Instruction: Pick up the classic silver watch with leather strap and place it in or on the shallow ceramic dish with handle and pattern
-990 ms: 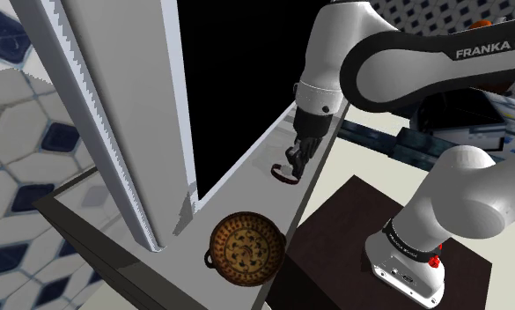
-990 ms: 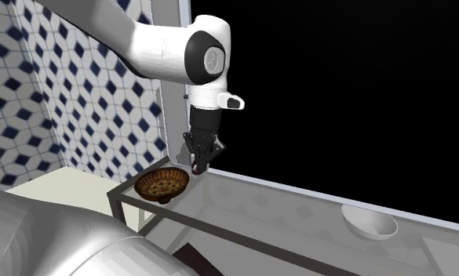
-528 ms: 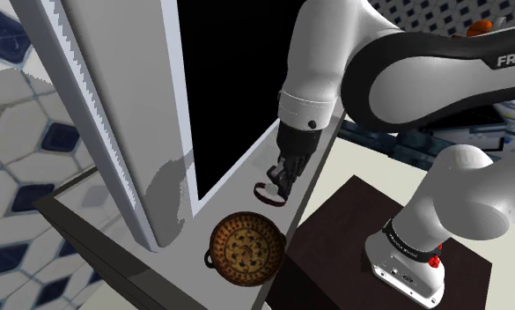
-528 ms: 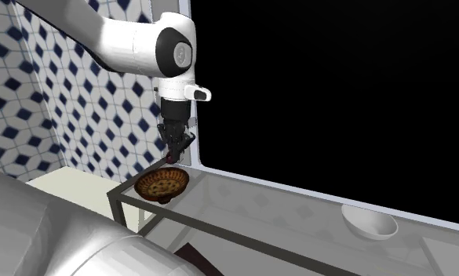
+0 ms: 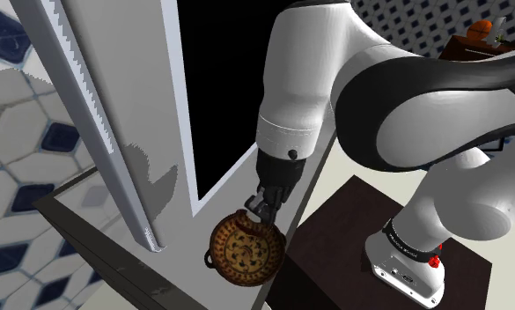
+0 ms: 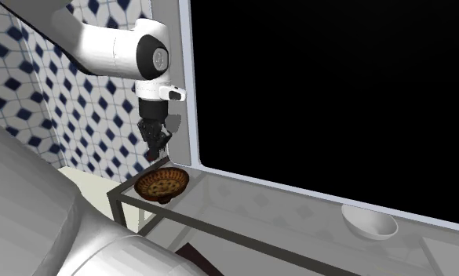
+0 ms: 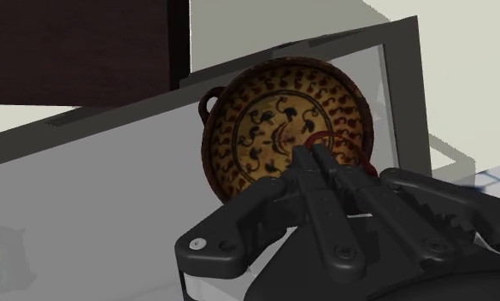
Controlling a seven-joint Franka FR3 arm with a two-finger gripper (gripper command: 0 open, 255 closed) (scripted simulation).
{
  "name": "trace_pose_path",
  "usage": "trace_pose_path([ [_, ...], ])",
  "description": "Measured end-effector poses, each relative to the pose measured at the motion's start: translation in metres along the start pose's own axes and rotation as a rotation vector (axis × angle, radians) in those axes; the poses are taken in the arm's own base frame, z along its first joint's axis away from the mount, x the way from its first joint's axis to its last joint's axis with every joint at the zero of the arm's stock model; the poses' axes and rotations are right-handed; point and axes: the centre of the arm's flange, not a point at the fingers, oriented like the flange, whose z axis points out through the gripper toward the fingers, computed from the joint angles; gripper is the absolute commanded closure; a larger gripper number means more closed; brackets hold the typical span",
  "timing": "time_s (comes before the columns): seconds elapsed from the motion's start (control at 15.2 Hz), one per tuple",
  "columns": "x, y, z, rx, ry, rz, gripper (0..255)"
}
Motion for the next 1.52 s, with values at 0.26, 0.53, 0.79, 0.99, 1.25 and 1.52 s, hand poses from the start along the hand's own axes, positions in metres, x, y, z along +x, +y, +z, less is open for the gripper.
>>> trace_pose_path([
  [0.26,0.001,0.0,0.021,0.0,0.0,0.0,255],
  [0.53,0.004,0.003,0.042,0.0,0.0,0.0,255],
  [0.79,0.005,0.004,0.063,0.0,0.0,0.001,255],
  [0.99,0.006,0.006,0.075,0.0,0.0,0.001,255],
  [1.25,0.006,0.006,0.077,0.0,0.0,0.0,255],
  [1.52,0.006,0.006,0.077,0.0,0.0,0.0,0],
])
